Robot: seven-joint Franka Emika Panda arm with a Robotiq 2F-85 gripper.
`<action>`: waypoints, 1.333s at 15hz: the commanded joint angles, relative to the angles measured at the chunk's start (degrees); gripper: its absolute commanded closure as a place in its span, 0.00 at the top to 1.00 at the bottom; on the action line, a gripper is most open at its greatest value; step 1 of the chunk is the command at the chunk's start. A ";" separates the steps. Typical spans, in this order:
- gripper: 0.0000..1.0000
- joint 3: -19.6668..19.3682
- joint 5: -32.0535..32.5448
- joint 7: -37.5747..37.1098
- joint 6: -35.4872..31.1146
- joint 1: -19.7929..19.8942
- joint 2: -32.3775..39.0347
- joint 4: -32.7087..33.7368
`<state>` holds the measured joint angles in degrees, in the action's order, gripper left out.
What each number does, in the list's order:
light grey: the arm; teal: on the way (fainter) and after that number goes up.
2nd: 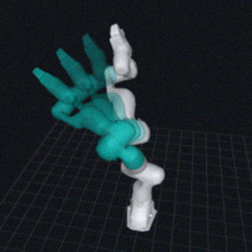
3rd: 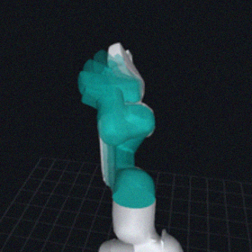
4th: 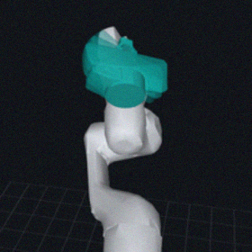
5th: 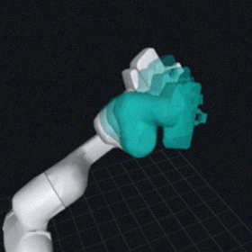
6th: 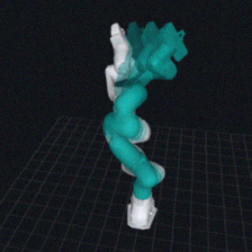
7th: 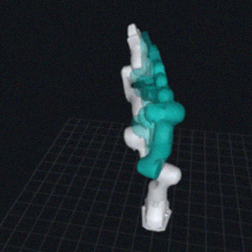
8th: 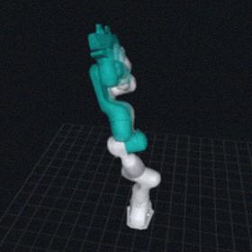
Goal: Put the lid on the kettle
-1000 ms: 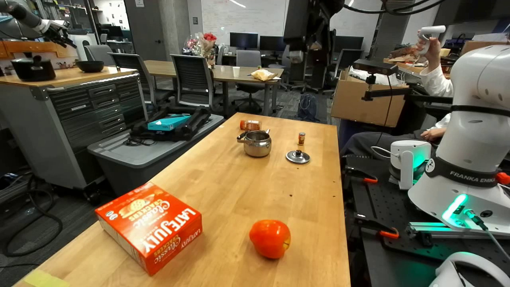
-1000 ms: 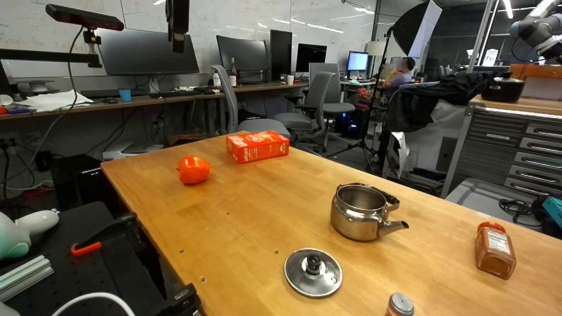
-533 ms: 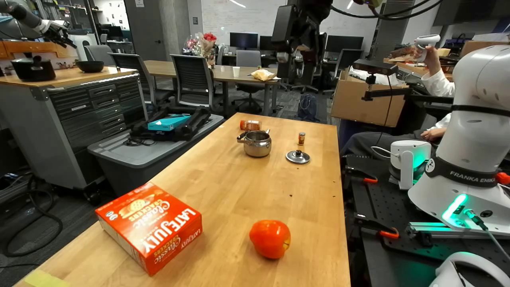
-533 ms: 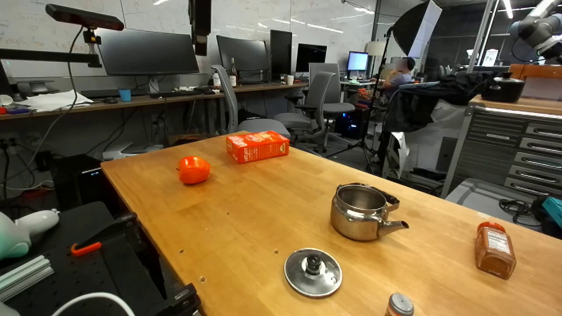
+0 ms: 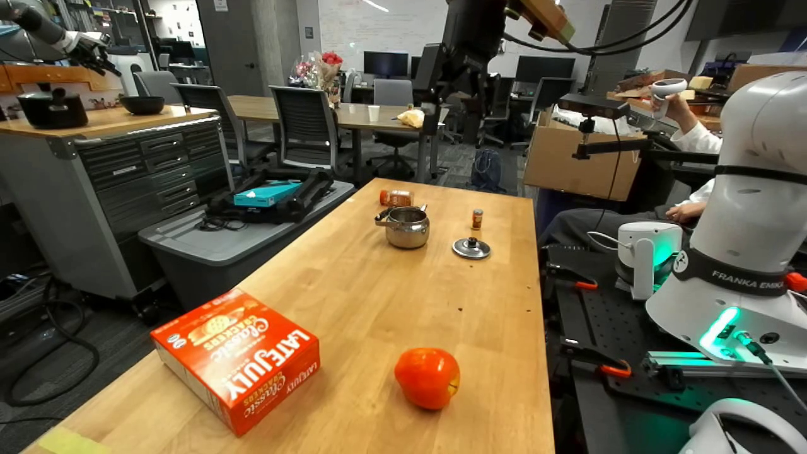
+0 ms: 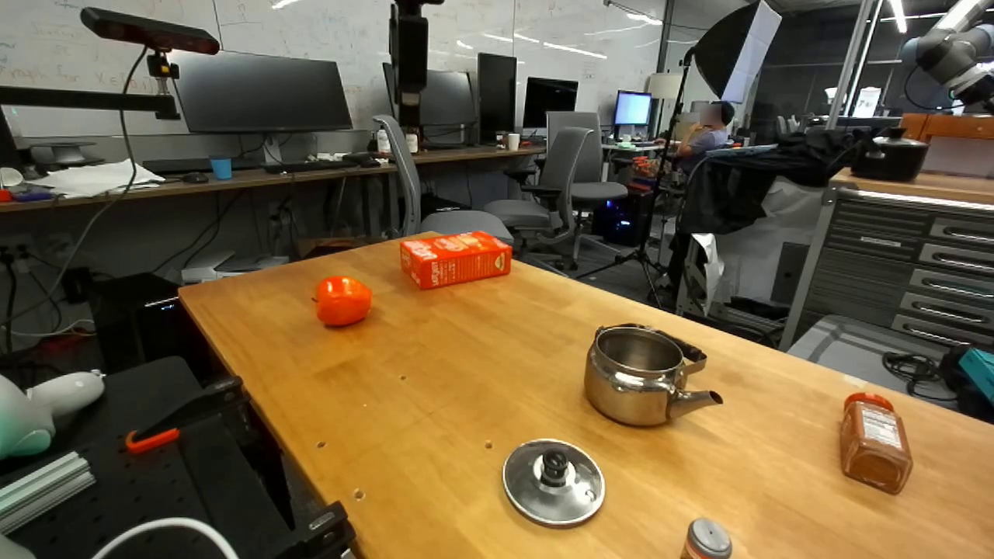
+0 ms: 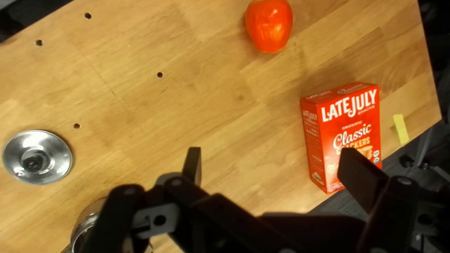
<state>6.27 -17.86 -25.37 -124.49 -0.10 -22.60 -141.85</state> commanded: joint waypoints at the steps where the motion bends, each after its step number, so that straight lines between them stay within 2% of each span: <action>1: 1.00 -1.21 1.83 0.58 -3.84 1.38 2.79 0.02; 7: 1.00 -4.63 5.48 0.69 -4.40 4.68 5.37 0.80; 10: 1.00 -7.05 4.34 3.01 -4.03 5.34 6.60 1.42; 20: 1.00 -7.72 4.68 1.39 -10.05 4.99 16.24 1.66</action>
<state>-1.20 -13.52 -23.22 -132.24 4.91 -9.64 -141.71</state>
